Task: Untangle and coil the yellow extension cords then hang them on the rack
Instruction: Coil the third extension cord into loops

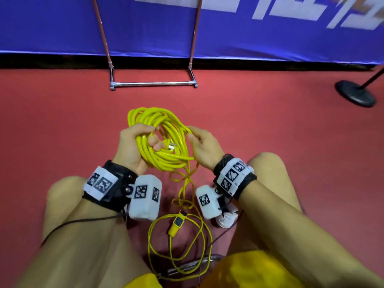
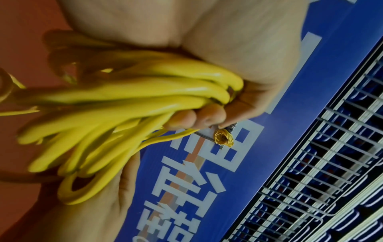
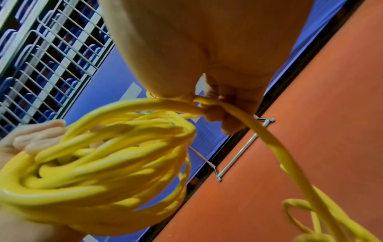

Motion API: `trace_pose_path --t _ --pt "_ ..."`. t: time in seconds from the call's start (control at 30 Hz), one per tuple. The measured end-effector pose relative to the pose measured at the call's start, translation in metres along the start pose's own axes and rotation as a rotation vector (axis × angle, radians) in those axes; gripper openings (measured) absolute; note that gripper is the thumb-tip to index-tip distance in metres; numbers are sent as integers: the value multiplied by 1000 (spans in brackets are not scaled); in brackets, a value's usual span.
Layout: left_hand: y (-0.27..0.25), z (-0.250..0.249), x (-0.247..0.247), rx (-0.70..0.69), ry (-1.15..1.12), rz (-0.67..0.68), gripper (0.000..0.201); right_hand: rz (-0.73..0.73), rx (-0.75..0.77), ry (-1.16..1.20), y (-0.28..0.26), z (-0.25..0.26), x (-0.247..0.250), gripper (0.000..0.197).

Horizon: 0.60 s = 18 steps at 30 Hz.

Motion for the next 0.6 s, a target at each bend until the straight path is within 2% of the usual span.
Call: trace_pose_path --t 0.07,0.27,0.47,0.6 --pt "0 7 0 23 29 16 16 19 -15 19 -3 -7 -10 32" --pt "9 12 2 24 11 -33 23 50 -106 109 10 -14 -12 29" --pt "15 12 -3 -4 -2 -43 19 -47 -52 257 15 -21 -11 27" --pt "16 12 -6 -12 11 -66 21 -93 -1 262 18 -25 -6 24"
Point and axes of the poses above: each hand's wrist, its own y-axis towards the middle knuckle, its own x-axis out of the back of the hand, z = x × y, the point moved 3 cm from there along y, towards the middle knuckle, and after that the axes turned 11 degrees about -x, right-handed, at the moved point
